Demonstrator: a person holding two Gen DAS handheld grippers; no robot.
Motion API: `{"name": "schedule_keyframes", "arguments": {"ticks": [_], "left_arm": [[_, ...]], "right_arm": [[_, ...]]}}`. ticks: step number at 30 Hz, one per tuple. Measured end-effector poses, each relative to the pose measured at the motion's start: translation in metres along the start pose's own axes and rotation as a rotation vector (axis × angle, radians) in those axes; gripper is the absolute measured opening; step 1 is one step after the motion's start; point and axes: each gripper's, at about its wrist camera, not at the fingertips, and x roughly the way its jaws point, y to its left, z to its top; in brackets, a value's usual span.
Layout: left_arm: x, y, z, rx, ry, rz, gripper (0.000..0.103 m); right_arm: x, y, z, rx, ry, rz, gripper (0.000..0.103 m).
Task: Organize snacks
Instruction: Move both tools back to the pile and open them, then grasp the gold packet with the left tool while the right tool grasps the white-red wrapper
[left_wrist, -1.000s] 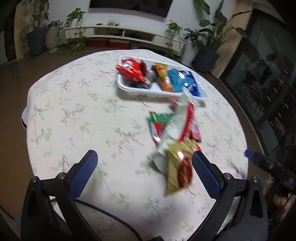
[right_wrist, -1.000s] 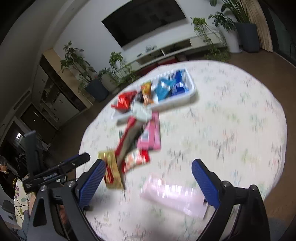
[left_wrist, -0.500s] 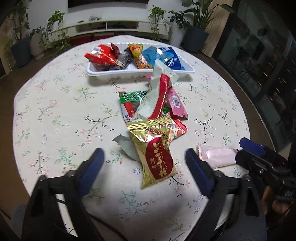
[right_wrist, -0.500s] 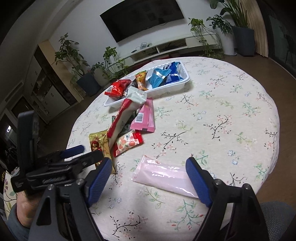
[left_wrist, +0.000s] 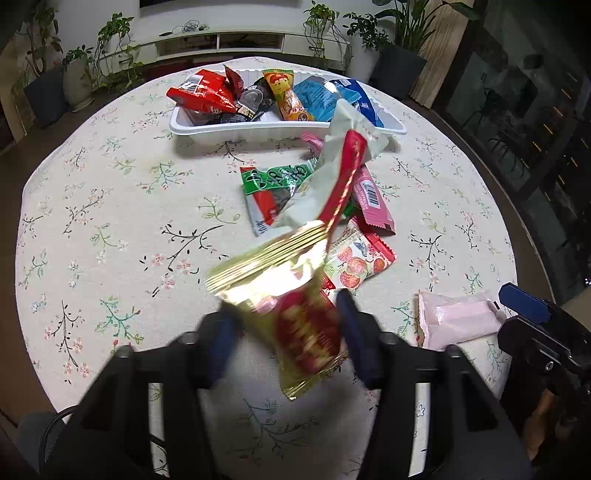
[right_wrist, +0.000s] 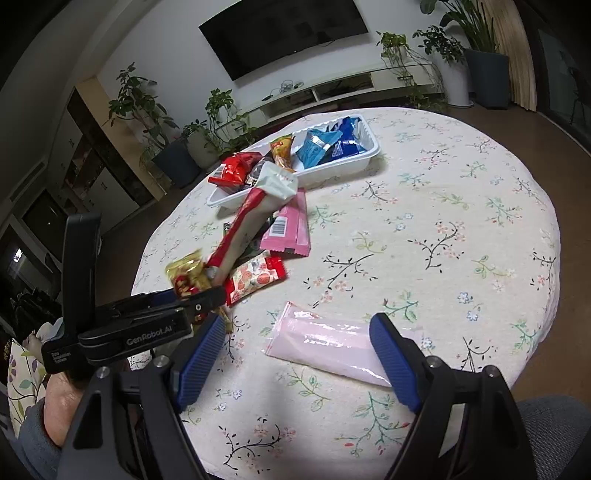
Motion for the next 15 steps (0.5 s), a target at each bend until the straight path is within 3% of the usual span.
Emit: {"name": "schedule_keyframes", "arguments": {"ticks": [15], "left_arm": [[-0.017,0.02,-0.003,0.005,0.053,-0.121,0.027]], "right_arm": [[0.002,0.003,0.011,-0.099,0.093,-0.016,0.079]]}}
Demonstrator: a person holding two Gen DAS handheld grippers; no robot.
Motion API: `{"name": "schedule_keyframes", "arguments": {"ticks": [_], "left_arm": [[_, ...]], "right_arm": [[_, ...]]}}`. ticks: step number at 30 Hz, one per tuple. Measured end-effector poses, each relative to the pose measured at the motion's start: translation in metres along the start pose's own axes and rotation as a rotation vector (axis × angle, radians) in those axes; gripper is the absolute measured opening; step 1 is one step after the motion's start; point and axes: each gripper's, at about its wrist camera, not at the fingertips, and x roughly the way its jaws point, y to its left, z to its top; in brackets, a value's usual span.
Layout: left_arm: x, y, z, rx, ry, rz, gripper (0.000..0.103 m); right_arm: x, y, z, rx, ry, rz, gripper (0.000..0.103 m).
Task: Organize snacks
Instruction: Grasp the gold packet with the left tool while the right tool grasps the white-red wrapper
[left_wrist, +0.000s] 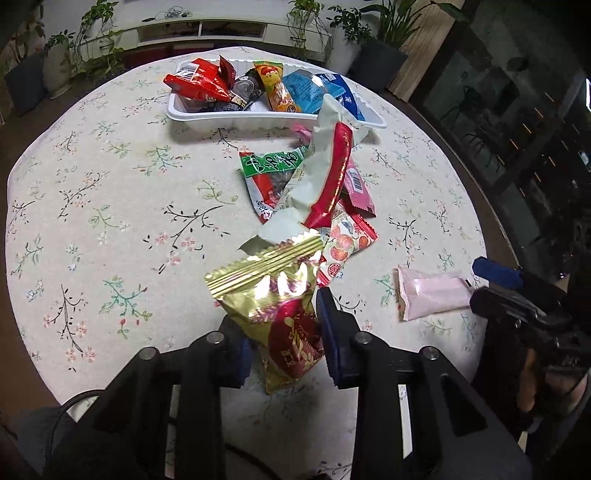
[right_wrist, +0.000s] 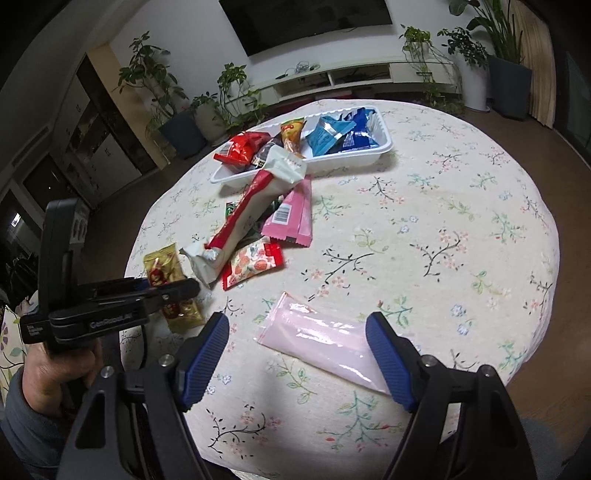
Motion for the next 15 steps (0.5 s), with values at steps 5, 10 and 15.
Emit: {"name": "schedule_keyframes", "arguments": {"ticks": [5,10,15], "left_arm": [[-0.008,0.011,-0.005,-0.009,0.008,-0.014,0.024],[-0.01,0.015,-0.007,-0.003,0.01,-0.014,0.023],[-0.005,0.021,-0.011,-0.041,-0.015,-0.043,0.02]], "right_arm": [[0.003,-0.002,0.006,0.033,0.005,0.039,0.078],[0.018,-0.003,0.015,0.122,0.034,0.132,0.067],[0.034,0.008,0.027,0.161,0.045,0.176,0.056]]}}
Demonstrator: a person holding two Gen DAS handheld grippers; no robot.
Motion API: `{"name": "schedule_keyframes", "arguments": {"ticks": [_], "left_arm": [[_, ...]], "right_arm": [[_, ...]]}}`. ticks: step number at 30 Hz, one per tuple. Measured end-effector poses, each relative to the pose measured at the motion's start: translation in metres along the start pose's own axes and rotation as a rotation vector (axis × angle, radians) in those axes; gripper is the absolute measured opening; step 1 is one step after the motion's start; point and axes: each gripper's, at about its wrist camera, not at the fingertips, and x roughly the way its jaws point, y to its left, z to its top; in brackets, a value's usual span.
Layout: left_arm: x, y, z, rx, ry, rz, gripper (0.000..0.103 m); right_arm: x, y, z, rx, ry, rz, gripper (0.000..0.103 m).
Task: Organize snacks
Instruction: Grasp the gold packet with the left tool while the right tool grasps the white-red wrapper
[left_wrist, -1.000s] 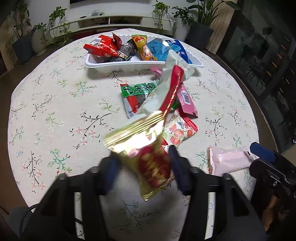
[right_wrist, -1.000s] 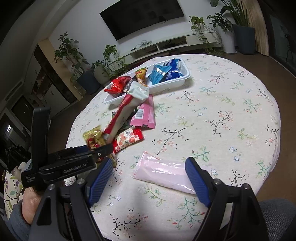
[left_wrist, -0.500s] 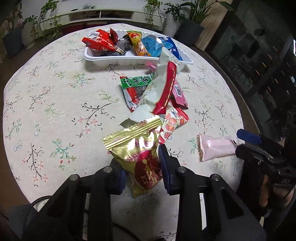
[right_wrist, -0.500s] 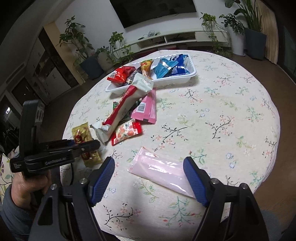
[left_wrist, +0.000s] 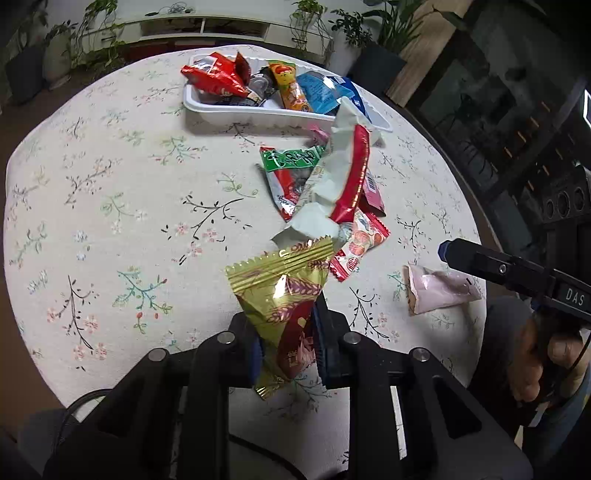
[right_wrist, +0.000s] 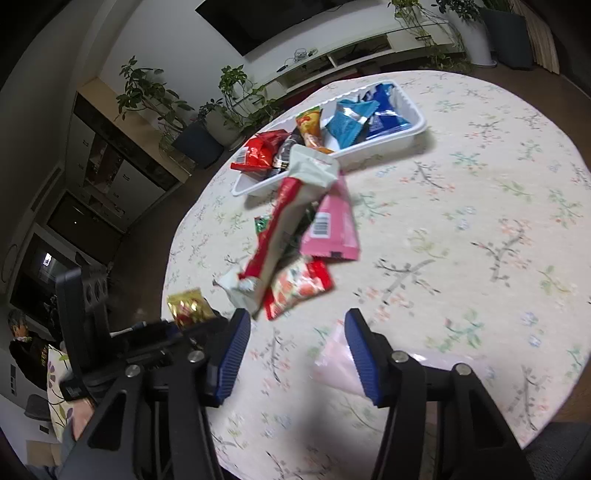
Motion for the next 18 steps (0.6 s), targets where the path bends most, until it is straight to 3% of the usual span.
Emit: {"name": "schedule_keyframes", "arguments": {"ticks": [8,15,18], "left_arm": [[-0.014,0.02,0.0,-0.05,-0.036,-0.034,0.019],[-0.024,0.035,0.001,-0.082,-0.055,-0.067,0.019],[-0.026,0.035,0.002,-0.088,-0.062,-0.075,0.019]], "right_arm": [[0.025,0.02,0.016,0.022,0.014,0.046,0.054],[0.054,0.034,0.035,0.088,0.035,0.073,0.047],[0.065,0.036,0.045,0.126,0.045,0.048,0.047]]}}
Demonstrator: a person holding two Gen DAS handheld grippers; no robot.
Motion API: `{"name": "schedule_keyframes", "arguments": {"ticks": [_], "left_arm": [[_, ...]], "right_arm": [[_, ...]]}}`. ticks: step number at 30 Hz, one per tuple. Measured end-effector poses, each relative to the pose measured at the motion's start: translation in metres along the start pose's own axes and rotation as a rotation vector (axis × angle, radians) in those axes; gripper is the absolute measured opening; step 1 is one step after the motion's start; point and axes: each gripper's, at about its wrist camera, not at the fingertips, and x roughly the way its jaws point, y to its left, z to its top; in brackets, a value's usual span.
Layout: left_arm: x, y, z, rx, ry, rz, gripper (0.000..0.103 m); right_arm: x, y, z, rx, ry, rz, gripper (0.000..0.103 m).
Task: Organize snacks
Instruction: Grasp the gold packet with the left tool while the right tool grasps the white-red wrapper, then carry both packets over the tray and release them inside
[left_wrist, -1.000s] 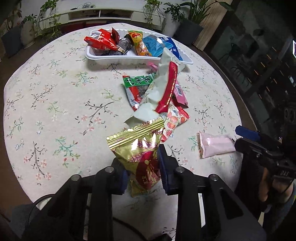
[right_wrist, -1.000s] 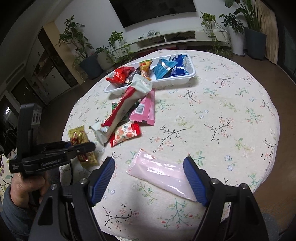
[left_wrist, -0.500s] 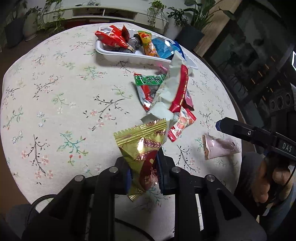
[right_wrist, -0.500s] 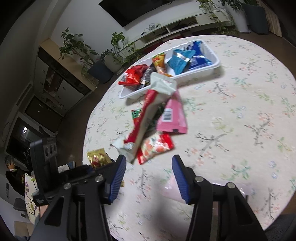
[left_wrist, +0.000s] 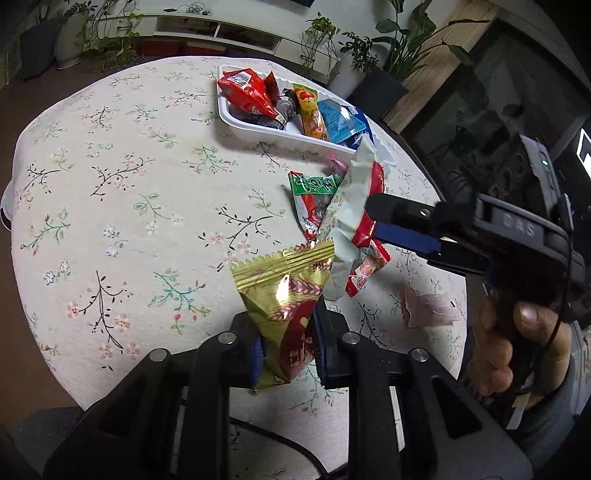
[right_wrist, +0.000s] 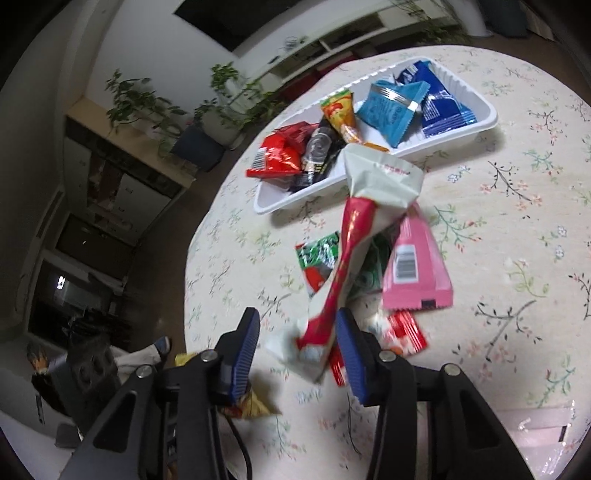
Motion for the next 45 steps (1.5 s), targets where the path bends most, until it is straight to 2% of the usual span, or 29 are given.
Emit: {"name": "schedule_keyframes", "arguments": {"ticks": [6,8,10,17,23,37,45], "left_arm": [[-0.005,0.005,-0.002,-0.011,-0.007,-0.012,0.019],[-0.005,0.006,-0.003,-0.013,-0.006,-0.015,0.019],[-0.004,0.007,-0.003,-0.015,-0.004,-0.018,0.019],[0.001,0.005,-0.004,-0.011,0.002,-0.022,0.019],[0.005,0.005,-0.003,-0.011,0.006,-0.021,0.019],[0.002,0.006,-0.001,-0.017,-0.002,-0.025,0.019],[-0.005,0.008,0.006,-0.026,-0.015,-0.037,0.019]], "right_arm": [[0.027,-0.006,0.013,0.047,0.069,-0.069,0.047],[0.033,-0.008,0.014,0.047,0.076,-0.081,0.038],[0.036,-0.012,0.014,0.056,0.079,-0.081,0.031],[0.039,-0.018,0.017,0.07,0.083,-0.073,0.031],[0.042,-0.023,0.015,0.08,0.087,-0.031,0.024],[0.023,-0.011,0.007,0.018,0.058,0.041,0.019],[-0.01,-0.009,0.007,-0.006,-0.002,0.065,0.019]]}}
